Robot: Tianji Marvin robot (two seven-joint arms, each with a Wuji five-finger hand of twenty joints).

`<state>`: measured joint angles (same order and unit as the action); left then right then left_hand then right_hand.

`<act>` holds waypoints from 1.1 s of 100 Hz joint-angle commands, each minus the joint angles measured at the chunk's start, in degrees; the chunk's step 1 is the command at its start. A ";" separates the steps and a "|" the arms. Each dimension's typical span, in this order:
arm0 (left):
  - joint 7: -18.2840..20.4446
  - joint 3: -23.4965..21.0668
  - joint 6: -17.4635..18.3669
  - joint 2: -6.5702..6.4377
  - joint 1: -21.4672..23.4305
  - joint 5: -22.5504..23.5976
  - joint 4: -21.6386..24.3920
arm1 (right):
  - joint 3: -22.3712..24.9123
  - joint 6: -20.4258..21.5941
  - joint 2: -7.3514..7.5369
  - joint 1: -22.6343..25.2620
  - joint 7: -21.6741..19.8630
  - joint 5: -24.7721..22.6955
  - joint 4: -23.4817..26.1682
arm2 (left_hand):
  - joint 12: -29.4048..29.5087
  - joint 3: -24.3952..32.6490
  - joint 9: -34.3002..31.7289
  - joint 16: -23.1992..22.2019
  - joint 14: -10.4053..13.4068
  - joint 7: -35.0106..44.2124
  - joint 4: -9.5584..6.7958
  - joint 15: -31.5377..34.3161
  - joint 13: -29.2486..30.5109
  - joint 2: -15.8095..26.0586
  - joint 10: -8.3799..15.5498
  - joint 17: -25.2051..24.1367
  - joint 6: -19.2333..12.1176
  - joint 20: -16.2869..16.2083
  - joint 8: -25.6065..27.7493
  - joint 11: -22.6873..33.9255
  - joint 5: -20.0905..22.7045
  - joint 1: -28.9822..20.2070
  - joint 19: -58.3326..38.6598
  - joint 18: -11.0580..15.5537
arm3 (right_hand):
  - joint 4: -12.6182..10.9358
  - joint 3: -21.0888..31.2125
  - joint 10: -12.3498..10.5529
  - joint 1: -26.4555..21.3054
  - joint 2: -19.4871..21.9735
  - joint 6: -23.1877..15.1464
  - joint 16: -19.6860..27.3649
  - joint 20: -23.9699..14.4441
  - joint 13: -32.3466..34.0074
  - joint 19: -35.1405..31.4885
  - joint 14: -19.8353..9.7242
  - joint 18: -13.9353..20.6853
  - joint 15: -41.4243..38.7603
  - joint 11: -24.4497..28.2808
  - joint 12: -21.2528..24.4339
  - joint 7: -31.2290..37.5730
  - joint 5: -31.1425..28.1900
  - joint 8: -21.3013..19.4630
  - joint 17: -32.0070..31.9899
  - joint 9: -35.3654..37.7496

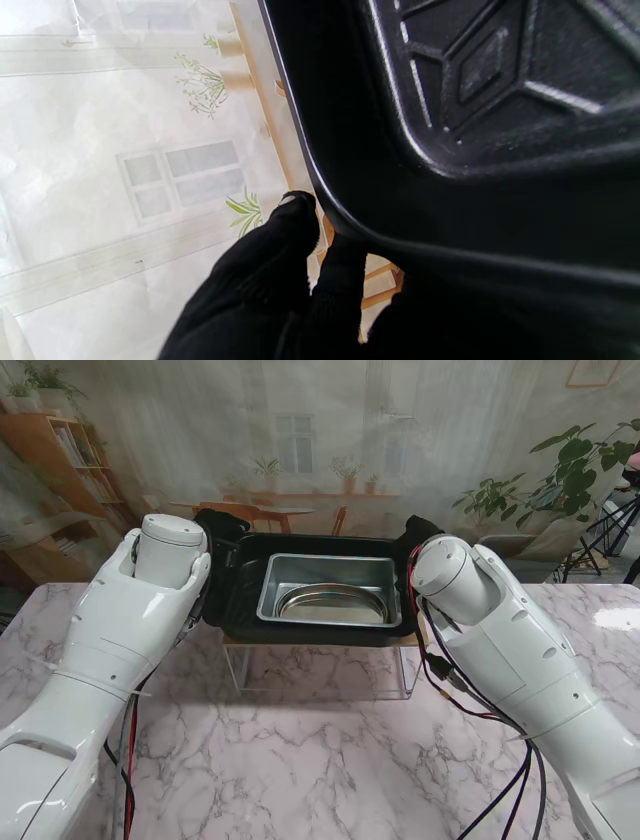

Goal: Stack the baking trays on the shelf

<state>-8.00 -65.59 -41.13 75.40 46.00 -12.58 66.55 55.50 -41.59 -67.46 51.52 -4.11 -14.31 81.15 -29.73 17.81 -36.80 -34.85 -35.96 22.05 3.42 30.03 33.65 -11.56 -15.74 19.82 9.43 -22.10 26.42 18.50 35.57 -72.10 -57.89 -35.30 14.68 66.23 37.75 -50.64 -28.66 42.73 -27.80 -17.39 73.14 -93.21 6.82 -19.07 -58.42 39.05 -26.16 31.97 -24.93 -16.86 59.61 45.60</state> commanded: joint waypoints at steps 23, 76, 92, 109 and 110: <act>5.47 -1.00 1.49 0.89 -0.19 -3.71 1.84 | 0.11 -0.22 -2.02 1.56 -0.18 1.35 3.16 | 10.87 -16.61 13.65 8.68 18.86 -7.76 -5.08 -9.99 -14.17 5.44 3.53 -12.74 -0.26 -2.66 0.12 -4.97 -7.60 1.66 8.31 25.51 | -9.90 -17.97 -23.73 11.30 12.04 -37.31 -0.23 -3.84 -16.96 12.76 7.69 -5.32 9.51 9.53 -1.06 8.60 5.09 -1.43 -22.41 -11.52; 11.37 -2.88 2.44 -2.07 1.94 -1.74 5.02 | 4.26 -0.41 0.53 5.70 -3.49 -2.44 8.65 | 17.76 -18.67 26.47 16.62 23.25 -14.67 -3.96 -23.75 -27.93 4.96 6.31 -22.60 -2.35 -3.32 -3.77 -16.75 -14.92 12.89 45.87 26.29 | -10.83 -24.16 -26.65 25.38 12.35 -41.72 4.69 -6.59 -40.12 22.08 5.62 -2.96 24.28 4.55 1.19 6.03 8.29 -2.82 -43.13 -22.99; 11.86 -5.09 2.59 -2.94 3.19 -0.93 7.30 | 6.43 0.56 1.47 7.64 -4.52 -4.64 10.94 | 16.23 -18.71 26.34 15.92 23.10 -14.79 -4.05 -23.51 -28.31 5.37 5.22 -21.86 -0.77 -4.71 -3.65 -16.16 -15.58 13.01 47.67 25.89 | -10.98 -24.54 -26.92 25.42 12.51 -41.88 6.40 -6.11 -43.65 25.96 5.10 -2.15 28.74 3.56 1.81 5.68 8.22 -3.20 -47.10 -23.82; 12.73 -6.77 3.23 -3.91 4.45 0.72 9.15 | 8.60 1.22 2.16 9.61 -5.20 -6.41 12.99 | 15.60 -18.74 26.36 15.57 23.27 -14.86 -4.09 -23.65 -28.36 5.48 5.26 -22.35 -0.45 -6.00 -3.49 -17.02 -15.86 13.17 48.08 25.88 | -11.05 -24.82 -27.18 25.47 12.54 -41.95 8.43 -5.44 -45.80 31.02 4.73 -1.77 33.29 2.30 2.71 5.39 7.65 -3.50 -50.06 -24.70; 12.81 -6.84 3.30 -3.98 4.51 0.86 9.21 | 8.73 1.28 2.19 9.72 -5.21 -6.49 13.09 | 15.56 -18.78 26.34 15.56 23.30 -14.86 -4.08 -23.67 -28.37 5.43 5.30 -22.40 -0.56 -6.06 -3.48 -17.04 -15.84 13.21 48.11 25.87 | -11.06 -24.83 -27.15 25.46 12.52 -41.95 8.52 -5.40 -45.94 31.28 4.68 -1.76 33.49 2.22 2.77 5.37 7.62 -3.51 -50.25 -24.81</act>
<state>3.79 -71.90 -38.27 72.25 50.42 -12.24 75.22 63.57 -40.37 -65.82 60.39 -9.29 -20.56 93.60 -13.17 0.34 -12.13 -18.58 -14.99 7.84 -0.06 7.34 7.13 -7.30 -11.15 -1.85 9.53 -26.78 22.97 2.66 21.39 -60.40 -11.51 -10.40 5.28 43.02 12.17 -27.25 -18.04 2.94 -20.49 -23.71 29.56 -64.01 12.12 -22.15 -29.55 41.44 -24.03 37.93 -18.45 -18.84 10.99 22.74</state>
